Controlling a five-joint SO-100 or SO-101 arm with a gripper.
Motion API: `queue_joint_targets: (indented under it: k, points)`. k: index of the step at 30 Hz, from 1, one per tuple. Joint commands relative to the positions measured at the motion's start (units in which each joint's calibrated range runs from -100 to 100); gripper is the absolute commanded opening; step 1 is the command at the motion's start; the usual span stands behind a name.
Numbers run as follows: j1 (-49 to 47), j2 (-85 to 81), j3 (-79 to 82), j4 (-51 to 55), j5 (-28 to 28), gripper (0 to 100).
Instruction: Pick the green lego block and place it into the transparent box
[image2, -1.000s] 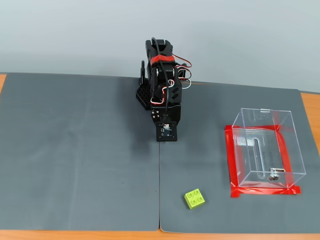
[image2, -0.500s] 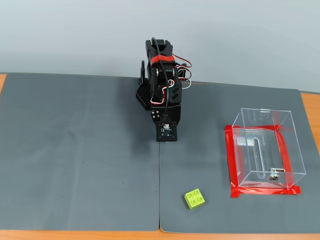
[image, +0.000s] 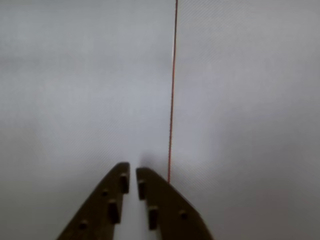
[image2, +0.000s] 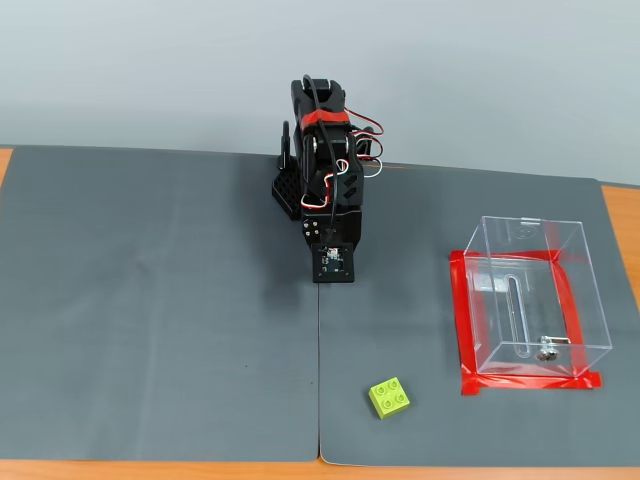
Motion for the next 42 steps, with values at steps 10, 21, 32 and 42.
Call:
queue_joint_targets:
  k: [10, 21, 32, 42]
  points:
    - [-2.0, 0.6, -3.9, 0.2, 0.2, 2]
    - [-3.6, 13.1, -17.8, -6.4, 2.3, 2]
    - [-3.5, 44.0, -45.3, -7.9, 2.2, 2]
    - [-3.8, 64.3, -64.4, -7.5, 2.2, 2]
